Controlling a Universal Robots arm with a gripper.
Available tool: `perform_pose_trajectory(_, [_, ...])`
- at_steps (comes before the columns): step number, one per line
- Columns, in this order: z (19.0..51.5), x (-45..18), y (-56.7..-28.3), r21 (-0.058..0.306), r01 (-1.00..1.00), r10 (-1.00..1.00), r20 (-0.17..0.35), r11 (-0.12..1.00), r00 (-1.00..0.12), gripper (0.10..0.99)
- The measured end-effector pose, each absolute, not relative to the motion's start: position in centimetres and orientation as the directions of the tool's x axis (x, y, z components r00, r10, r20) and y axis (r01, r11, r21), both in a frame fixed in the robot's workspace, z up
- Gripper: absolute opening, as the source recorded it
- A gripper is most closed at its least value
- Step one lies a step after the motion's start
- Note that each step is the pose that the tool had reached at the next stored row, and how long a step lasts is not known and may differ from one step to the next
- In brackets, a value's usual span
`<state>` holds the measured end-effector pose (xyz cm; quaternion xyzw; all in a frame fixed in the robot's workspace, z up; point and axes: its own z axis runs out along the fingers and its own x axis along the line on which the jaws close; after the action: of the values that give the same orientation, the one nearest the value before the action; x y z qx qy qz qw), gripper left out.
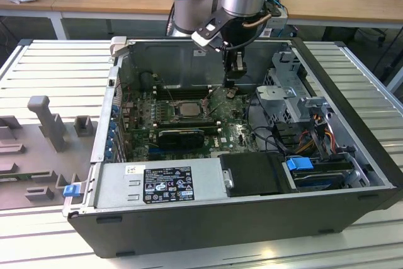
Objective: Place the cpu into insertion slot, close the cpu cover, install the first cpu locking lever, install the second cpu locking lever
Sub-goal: 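Close the cpu cover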
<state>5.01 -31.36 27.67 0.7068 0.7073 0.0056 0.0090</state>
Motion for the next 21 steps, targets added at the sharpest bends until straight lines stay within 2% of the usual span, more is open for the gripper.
perform_pose_trajectory(11, [25.6, 5.6, -31.4, 0.02, 1.0, 1.0, -0.005, 0.001, -0.001, 0.106])
perform_pose_trajectory(21, [25.5, 3.7, -31.4, 0.018, 1.0, 1.0, -0.005, 0.001, -0.001, 0.106])
